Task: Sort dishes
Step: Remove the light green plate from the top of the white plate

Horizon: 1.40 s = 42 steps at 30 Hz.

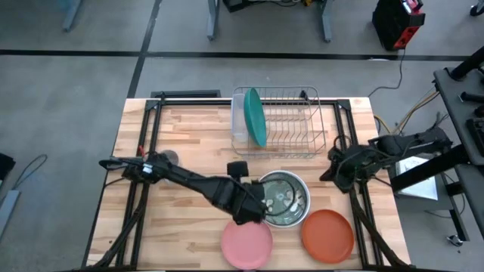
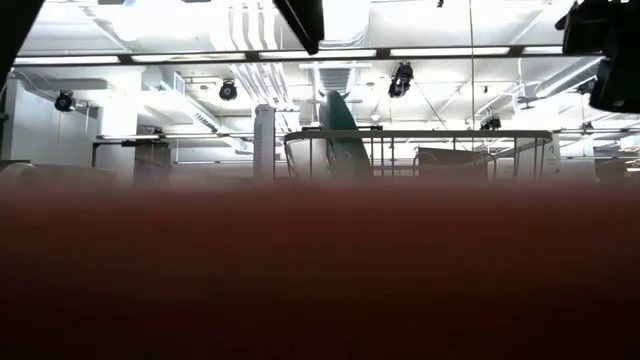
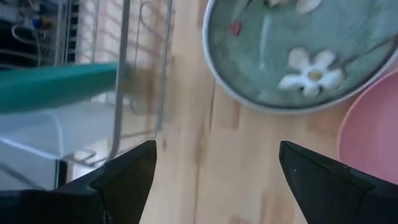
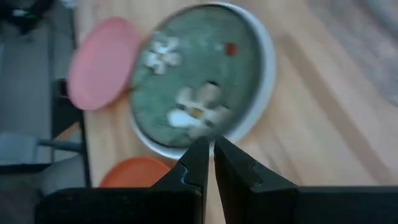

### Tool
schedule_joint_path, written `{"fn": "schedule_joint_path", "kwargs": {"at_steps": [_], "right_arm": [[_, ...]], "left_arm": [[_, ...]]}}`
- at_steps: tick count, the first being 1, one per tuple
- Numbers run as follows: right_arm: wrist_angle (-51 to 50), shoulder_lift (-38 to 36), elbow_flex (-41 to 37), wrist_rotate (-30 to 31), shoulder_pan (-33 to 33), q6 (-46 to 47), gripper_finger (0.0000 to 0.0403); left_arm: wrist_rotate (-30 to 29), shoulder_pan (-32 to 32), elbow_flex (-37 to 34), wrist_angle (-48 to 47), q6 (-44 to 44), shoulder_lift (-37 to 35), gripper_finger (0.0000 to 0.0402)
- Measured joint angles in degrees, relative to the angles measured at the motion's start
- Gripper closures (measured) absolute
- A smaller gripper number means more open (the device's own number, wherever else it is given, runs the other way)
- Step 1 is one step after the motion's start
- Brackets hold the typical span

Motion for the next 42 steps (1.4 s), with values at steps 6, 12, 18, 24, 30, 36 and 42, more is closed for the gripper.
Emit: {"fn": "schedule_joint_path", "kwargs": {"at_steps": [6,12,18,24,30,36,42], "right_arm": [[7.09,4.40,-3.61,-0.39,5.45,1.36,0.0384],[7.73,8.87,-4.23,2.78,11.32,7.58,0.0384],[8.74,13.81,-4.23,6.59,16.53,14.38,0.0384],[9.18,18.71,-4.25,10.26,19.16,21.21,0.0384],[10.87,23.55,-4.24,10.26,19.65,22.90,0.0384],[13.79,27.84,-4.23,11.72,19.62,22.90,0.0384],[15.27,30.77,-4.23,13.21,19.62,25.08,0.0384]], "left_arm": [[-0.19,-2.35,-0.17,8.06,2.48,2.34,0.0074],[0.09,-2.61,-0.53,11.67,5.78,5.56,0.0074],[0.10,-2.19,-0.90,15.90,9.81,10.36,0.0076],[0.14,-1.98,-0.90,16.45,12.01,13.67,0.0091],[-0.11,-1.93,-0.90,16.08,12.41,14.83,0.0093],[0.12,-0.85,-0.90,16.56,16.00,14.83,0.0152],[6.48,0.53,-0.90,16.91,19.81,14.83,0.0340]]}}
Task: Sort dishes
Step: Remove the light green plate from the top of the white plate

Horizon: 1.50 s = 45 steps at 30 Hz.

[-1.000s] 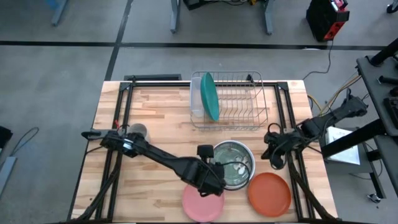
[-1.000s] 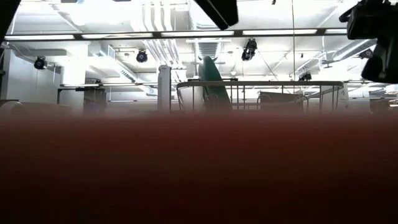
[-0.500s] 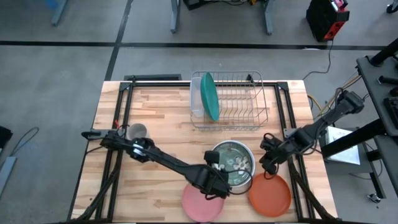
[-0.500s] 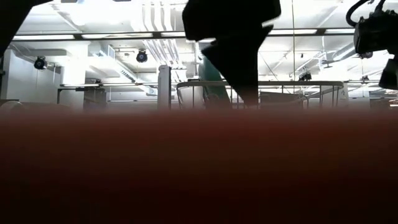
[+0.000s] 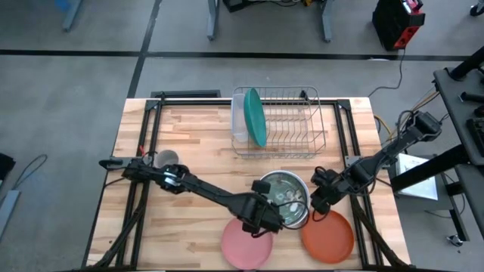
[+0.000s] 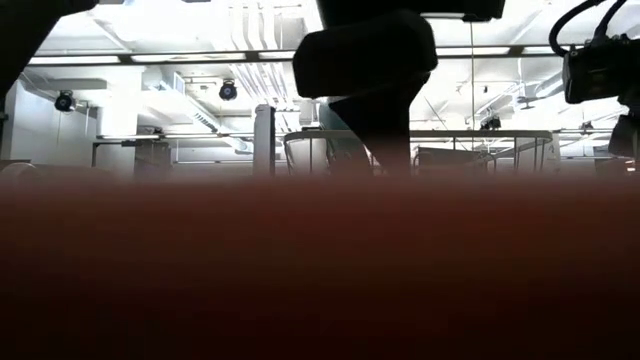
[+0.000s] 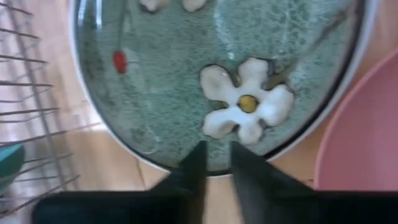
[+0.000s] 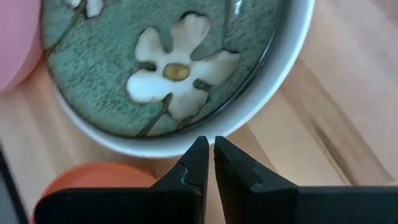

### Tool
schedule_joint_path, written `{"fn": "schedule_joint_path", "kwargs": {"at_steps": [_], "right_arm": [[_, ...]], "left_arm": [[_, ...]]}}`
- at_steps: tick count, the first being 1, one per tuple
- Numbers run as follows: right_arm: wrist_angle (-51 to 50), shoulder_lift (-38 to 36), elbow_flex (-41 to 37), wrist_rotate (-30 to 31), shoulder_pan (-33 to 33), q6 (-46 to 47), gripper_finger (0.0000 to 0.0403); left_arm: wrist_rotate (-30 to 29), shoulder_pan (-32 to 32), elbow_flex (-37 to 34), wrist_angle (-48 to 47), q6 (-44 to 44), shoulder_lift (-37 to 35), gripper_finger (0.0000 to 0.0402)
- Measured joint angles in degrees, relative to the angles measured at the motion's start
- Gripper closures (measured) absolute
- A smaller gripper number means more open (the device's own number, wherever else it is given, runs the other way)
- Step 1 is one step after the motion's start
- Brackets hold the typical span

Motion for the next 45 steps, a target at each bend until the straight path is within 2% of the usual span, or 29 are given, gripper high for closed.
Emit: {"fn": "schedule_joint_path", "kwargs": {"at_steps": [1,3,6,9,17,24,31,38,45], "right_arm": [[-0.02,0.35,0.00,0.42,-0.02,0.47,0.0384],[0.03,1.01,0.01,0.80,-0.02,0.69,0.0384],[0.52,1.52,0.02,1.51,-0.02,0.44,0.0382],[1.37,1.49,0.02,3.46,-0.02,0.44,0.0370],[2.59,1.43,0.04,5.86,-0.02,0.99,0.0302],[3.52,2.38,0.04,7.07,-0.02,2.21,0.0248],[13.53,6.99,-0.19,7.52,-0.06,-1.30,0.0219],[15.37,9.37,0.04,8.60,-0.17,-1.64,0.0234],[13.59,8.34,0.04,10.86,-0.21,0.09,0.0316]], "left_arm": [[1.14,0.25,0.00,0.07,0.26,0.00,0.0370],[2.57,0.69,0.00,0.66,0.38,0.13,0.0388],[2.50,0.98,-1.43,1.68,1.03,0.20,0.0379],[2.56,1.17,-4.21,2.41,1.15,0.25,0.0386],[0.94,1.37,-11.82,9.81,0.15,-0.33,0.0399],[1.31,1.50,-14.63,14.65,0.26,-0.26,0.0401],[1.74,1.80,-16.67,19.25,0.48,-0.25,0.0401],[-0.08,1.74,-15.68,20.45,0.27,-0.14,0.0401],[-3.52,1.63,-11.58,17.83,0.19,0.31,0.0401]]}}
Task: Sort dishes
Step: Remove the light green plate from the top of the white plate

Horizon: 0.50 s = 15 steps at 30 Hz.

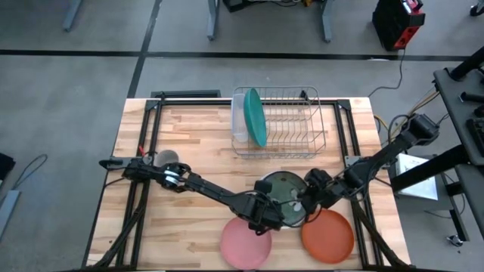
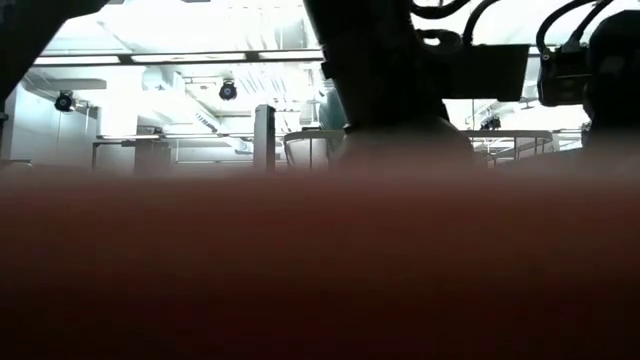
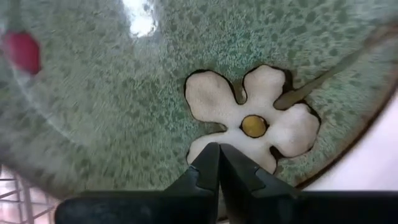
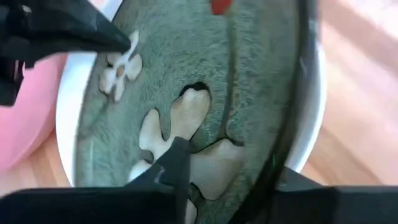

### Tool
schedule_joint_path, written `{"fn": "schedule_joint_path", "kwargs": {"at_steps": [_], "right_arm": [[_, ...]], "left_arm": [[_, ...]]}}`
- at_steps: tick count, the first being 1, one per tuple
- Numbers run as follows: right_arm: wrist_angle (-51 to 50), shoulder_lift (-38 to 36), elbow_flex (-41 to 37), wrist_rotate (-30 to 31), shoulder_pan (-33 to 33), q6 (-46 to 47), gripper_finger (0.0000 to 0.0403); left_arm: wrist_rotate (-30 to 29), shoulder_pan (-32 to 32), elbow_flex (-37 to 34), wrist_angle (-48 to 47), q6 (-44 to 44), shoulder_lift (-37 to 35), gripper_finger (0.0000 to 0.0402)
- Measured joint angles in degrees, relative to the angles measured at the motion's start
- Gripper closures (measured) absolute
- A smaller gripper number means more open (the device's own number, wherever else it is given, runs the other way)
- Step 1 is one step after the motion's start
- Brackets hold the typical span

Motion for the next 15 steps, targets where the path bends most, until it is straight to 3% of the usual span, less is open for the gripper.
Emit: {"fn": "schedule_joint_path", "kwargs": {"at_steps": [6,15], "right_arm": [[-0.31,-3.76,0.00,3.31,0.06,-0.42,0.0371],[-1.17,-11.33,0.00,6.17,0.10,-4.97,0.0385]], "left_arm": [[-2.94,0.00,4.37,-3.83,-0.80,0.15,0.0401],[-7.83,-0.52,13.25,-12.08,-1.02,0.17,0.0401]]}}
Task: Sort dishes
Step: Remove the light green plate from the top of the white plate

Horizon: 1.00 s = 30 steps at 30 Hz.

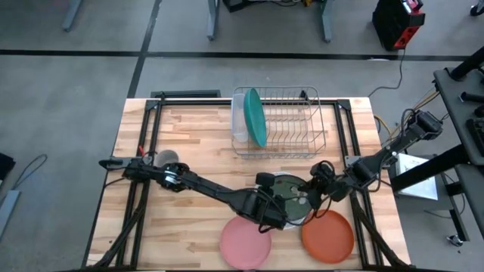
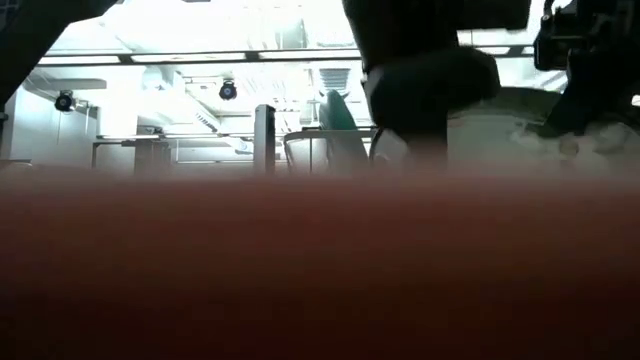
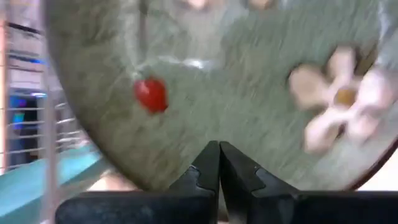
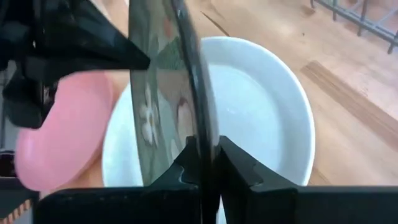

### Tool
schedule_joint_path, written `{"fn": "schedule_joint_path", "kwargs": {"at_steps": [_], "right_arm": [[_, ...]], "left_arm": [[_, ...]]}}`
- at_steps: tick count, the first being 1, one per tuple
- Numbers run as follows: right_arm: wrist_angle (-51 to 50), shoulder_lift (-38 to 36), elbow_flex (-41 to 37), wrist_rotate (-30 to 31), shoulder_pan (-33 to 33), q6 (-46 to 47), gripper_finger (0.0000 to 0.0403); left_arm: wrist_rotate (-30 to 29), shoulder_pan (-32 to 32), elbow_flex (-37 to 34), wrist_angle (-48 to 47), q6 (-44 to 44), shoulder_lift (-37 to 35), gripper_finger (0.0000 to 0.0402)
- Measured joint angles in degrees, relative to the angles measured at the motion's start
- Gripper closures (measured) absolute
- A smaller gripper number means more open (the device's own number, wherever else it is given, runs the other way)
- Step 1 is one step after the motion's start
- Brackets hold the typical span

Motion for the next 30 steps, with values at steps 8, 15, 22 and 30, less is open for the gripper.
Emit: {"fn": "schedule_joint_path", "kwargs": {"at_steps": [8,15,22,30], "right_arm": [[2.11,-2.70,1.73,0.15,0.02,-3.82,0.0398],[10.52,-1.73,3.28,2.40,-0.53,-8.04,0.0400],[18.72,5.55,5.91,3.27,-3.05,-15.62,0.0400],[26.97,17.44,13.27,4.04,-6.68,-22.76,0.0401]], "left_arm": [[-9.96,-3.82,-0.91,-3.72,-0.48,-5.39,0.0401],[-20.97,-6.30,-0.64,-13.93,-7.06,-10.44,0.0401],[-29.65,-7.75,-0.66,-17.15,-7.89,-17.08,0.0401],[-33.14,-7.87,-0.66,-23.15,-8.97,-25.95,0.0401]]}}
